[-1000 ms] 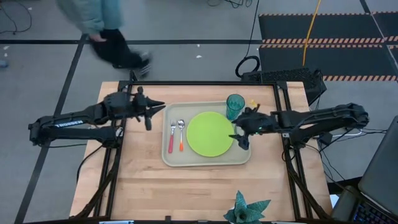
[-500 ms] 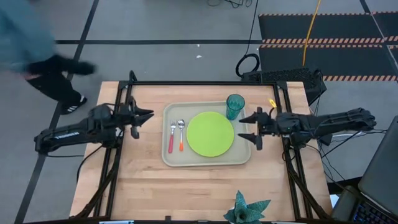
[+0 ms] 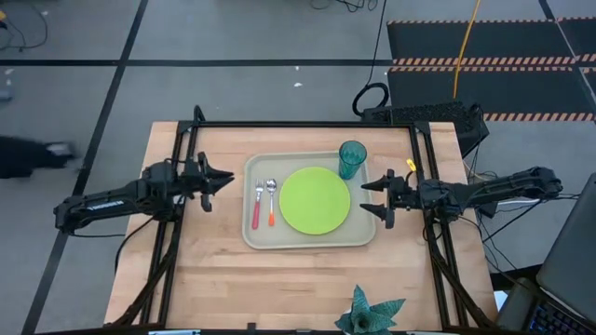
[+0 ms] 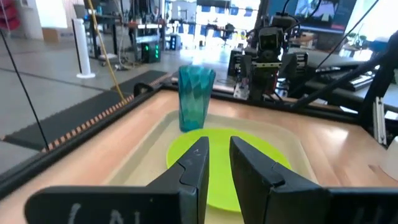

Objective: Pick and place plate/cup/fork/spoon on tray
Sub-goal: Adjust the light brown serving tray

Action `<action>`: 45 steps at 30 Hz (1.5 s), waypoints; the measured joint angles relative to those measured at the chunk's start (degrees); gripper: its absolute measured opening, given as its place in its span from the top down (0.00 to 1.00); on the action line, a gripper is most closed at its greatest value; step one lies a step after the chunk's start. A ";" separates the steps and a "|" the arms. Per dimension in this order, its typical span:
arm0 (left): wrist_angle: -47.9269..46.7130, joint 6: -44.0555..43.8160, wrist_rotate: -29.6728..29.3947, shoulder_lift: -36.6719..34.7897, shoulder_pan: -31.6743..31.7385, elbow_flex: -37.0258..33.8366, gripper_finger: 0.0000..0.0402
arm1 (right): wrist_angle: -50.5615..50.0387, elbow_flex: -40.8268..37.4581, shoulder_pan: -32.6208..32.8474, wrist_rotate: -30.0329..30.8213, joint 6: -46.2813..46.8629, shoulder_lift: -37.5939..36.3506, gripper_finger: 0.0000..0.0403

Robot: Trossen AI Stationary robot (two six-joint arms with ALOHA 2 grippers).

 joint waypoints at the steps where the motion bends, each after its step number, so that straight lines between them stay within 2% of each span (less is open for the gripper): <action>1: -0.05 -0.39 0.02 0.00 0.00 -0.42 0.83 | 2.88 -2.01 -0.12 -0.01 -0.14 0.05 0.22; 5: -0.03 -0.85 0.04 -0.23 0.00 -1.44 0.83 | 15.59 -8.31 -0.68 0.06 -0.52 0.37 0.22; 15: -3.56 -0.24 -0.55 -1.29 0.07 -3.77 0.83 | 15.21 -8.00 -1.02 0.14 -5.90 -1.05 0.22; 19: -6.74 -0.59 -0.56 -4.16 0.07 -3.90 0.83 | 13.03 -8.07 -1.02 0.15 -6.36 -4.22 0.22; 25: -17.17 -2.14 -0.60 -11.98 0.13 -3.69 0.83 | 0.89 -8.11 -1.02 1.47 -3.73 -11.43 0.24; 29: -20.58 -0.90 -0.52 -11.96 0.01 -1.47 0.83 | -1.38 -8.16 -1.00 1.25 -2.92 -16.18 0.28; 33: -20.79 -1.22 -0.10 -11.93 -0.04 -1.21 0.83 | -4.40 -8.16 -0.75 -0.27 -2.96 -20.14 0.31; 38: -17.79 -4.04 2.65 -11.93 -0.21 -1.47 0.83 | -12.17 -8.20 -0.75 1.04 -1.34 -23.73 0.33; 45: -14.83 -5.55 3.85 -11.93 -2.90 -1.48 0.83 | -12.41 -8.20 -0.77 1.57 -3.02 -25.29 0.37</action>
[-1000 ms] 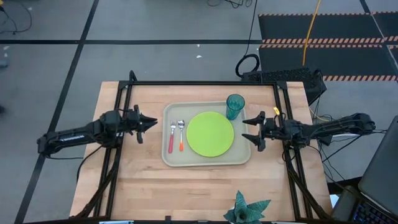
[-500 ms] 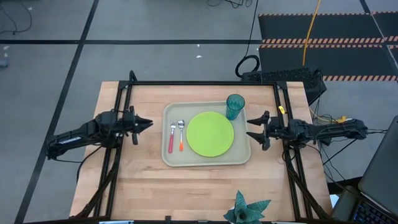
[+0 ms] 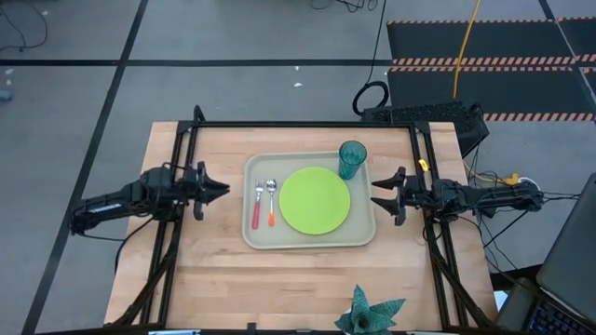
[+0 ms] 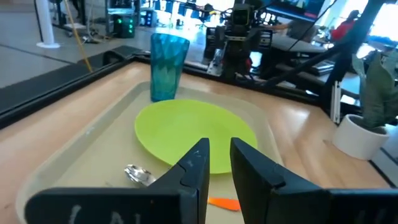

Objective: Pick and place plate/cup/fork/spoon on tray
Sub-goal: Adjust the light brown serving tray

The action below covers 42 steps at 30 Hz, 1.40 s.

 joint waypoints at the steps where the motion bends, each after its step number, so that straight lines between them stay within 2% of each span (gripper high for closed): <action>1: -0.01 -0.01 -0.14 0.00 -0.39 -0.05 0.83 | -0.07 0.00 -0.05 0.36 -0.36 -0.04 0.37; 11: 3.00 -0.69 -1.97 0.00 -2.69 -3.36 0.83 | -1.26 -0.02 -0.11 2.72 -2.67 -0.05 0.42; 18: 3.37 -0.13 -5.00 0.00 -2.76 -3.45 0.83 | -1.66 -0.02 -0.11 2.46 5.59 1.16 0.45; 21: 4.45 0.05 -7.27 0.00 -2.74 -3.45 0.83 | -1.71 -0.02 -0.11 1.24 6.02 2.61 0.45; 25: 4.97 0.19 -7.48 0.00 -2.72 -3.45 0.83 | -0.07 -0.02 -0.20 3.36 5.49 3.72 0.45; 34: 3.14 -1.46 -7.39 0.31 -2.74 -3.42 0.83 | 6.08 -0.02 -0.13 -3.44 1.03 3.76 0.46; 38: 3.08 -1.57 -7.33 0.33 -2.73 -3.42 0.83 | 12.92 -0.07 -0.16 -2.35 -1.60 3.74 0.46; 42: 3.03 -1.04 -7.39 0.33 -2.74 -3.40 0.83 | 14.25 -0.06 -0.16 2.43 -0.77 3.74 0.46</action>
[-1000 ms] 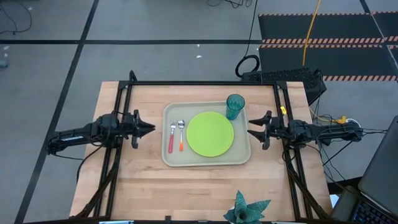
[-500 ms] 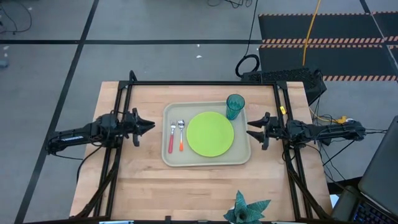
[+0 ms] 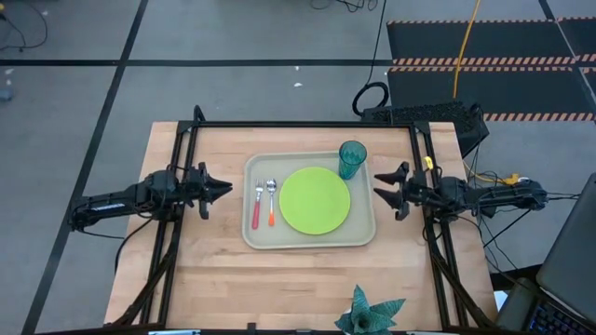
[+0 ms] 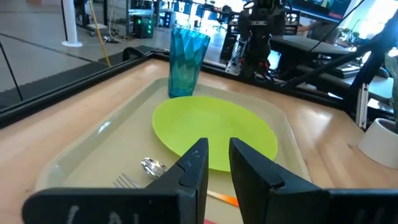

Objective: Pick and place plate/cup/fork/spoon on tray
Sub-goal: Adjust the light brown serving tray

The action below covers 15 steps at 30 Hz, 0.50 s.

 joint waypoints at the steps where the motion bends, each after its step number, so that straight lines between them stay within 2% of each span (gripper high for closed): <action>1: 0.00 0.30 -0.05 0.00 0.00 0.00 0.83 | -1.08 0.22 0.00 1.83 0.06 0.00 0.46; 4: -0.04 0.55 -0.05 0.00 0.00 0.00 0.83 | -9.69 2.38 -0.02 7.87 -0.24 0.95 0.46; 6: -0.04 0.03 -0.05 0.00 0.00 0.00 0.83 | -13.51 5.44 0.01 9.22 -0.26 2.85 0.46; 10: -0.09 -0.53 -0.07 0.00 0.00 0.00 0.83 | -16.86 13.45 0.23 7.49 0.05 7.70 0.46; 15: -0.12 -0.96 -0.07 0.39 0.00 0.02 0.83 | -35.83 26.26 0.60 5.02 6.64 18.73 0.46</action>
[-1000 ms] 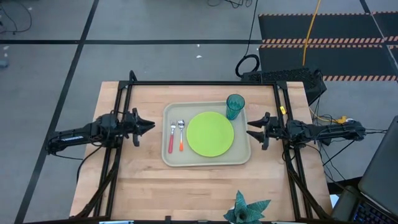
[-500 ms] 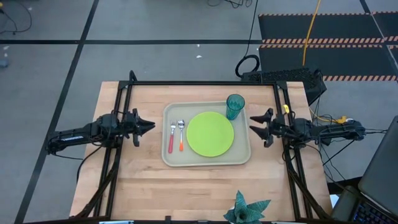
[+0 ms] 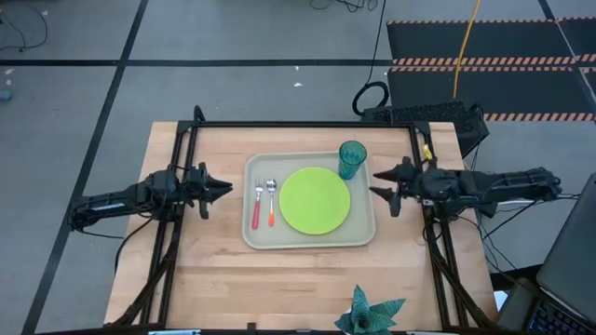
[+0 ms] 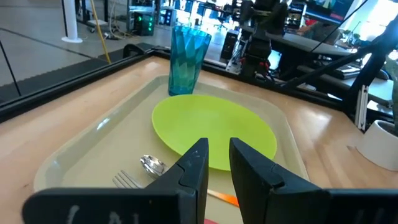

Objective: Pick and place plate/cup/fork/spoon on tray
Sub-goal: Adjust the light brown serving tray

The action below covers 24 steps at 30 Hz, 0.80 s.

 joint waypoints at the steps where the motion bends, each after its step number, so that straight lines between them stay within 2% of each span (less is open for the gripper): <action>1: 0.01 -0.23 -0.02 0.33 0.01 0.00 0.83 | -3.63 2.20 0.15 -1.27 1.48 2.44 0.46; 6: -0.04 -1.48 0.04 2.39 0.00 0.00 0.83 | -11.50 9.51 1.42 -9.29 9.11 13.13 0.46; 9: -0.04 -1.55 0.04 3.59 0.00 0.00 0.83 | -19.40 13.02 1.72 -9.76 16.99 18.28 0.46; 12: -0.03 -1.45 0.02 4.67 0.00 0.00 0.83 | -28.04 14.27 1.66 -10.54 27.32 22.80 0.46; 16: -0.01 -0.47 -0.07 5.31 0.00 0.00 0.83 | -35.94 14.28 1.50 -16.06 38.74 27.30 0.46; 20: 0.01 1.33 -0.47 5.26 0.01 0.00 0.83 | -37.66 13.06 1.49 -17.07 44.01 30.26 0.46; 24: 0.01 2.92 -0.50 5.30 0.00 0.00 0.83 | -33.16 11.33 1.45 -17.07 46.58 31.58 0.46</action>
